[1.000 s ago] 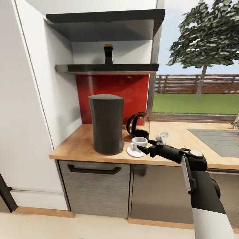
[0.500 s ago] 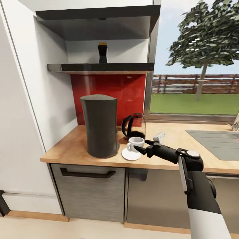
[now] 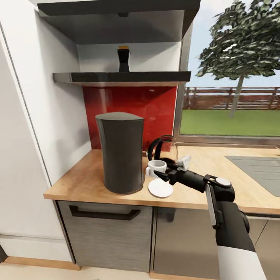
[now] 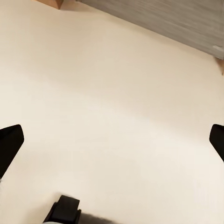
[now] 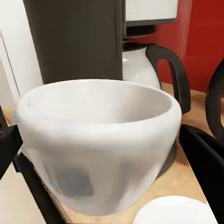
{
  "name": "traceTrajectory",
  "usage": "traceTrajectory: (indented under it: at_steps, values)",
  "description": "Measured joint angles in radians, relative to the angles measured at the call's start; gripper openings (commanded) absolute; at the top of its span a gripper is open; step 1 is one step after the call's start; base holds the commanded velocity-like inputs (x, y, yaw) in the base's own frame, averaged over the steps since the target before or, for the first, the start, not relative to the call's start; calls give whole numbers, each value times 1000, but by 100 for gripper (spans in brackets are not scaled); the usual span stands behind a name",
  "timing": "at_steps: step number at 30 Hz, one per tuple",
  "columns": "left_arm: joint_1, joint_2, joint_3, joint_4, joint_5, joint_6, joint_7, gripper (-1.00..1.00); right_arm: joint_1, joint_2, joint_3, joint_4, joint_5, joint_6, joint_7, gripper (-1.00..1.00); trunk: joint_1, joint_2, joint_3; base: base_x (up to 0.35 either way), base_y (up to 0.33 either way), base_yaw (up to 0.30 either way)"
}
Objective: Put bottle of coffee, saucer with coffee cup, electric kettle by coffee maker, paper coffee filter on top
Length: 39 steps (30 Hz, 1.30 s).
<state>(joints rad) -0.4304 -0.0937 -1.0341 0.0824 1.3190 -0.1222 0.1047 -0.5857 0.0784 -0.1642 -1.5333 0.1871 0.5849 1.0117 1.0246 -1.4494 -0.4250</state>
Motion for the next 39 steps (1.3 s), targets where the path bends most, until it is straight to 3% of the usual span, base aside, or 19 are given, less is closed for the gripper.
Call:
traceTrajectory:
  at_steps: [20, 28, 39]
  values:
    - [0, 0, 0, 0, 0, 0, 0, 100, 15, -6, -3, 9, 6, -16, -7, -100, 0, 0, 0, 12, -61, 0]
    - [0, 0, 0, 0, 0, 0, 0, 100, 29, -3, -2, 59, 10, -18, -42, -100, 0, 0, 0, 199, 0, 0]
    - [0, 0, 0, 0, 0, 0, 0, 100, 30, -3, -2, 129, 9, -148, -47, -100, 0, 0, 0, 51, 0, 0]
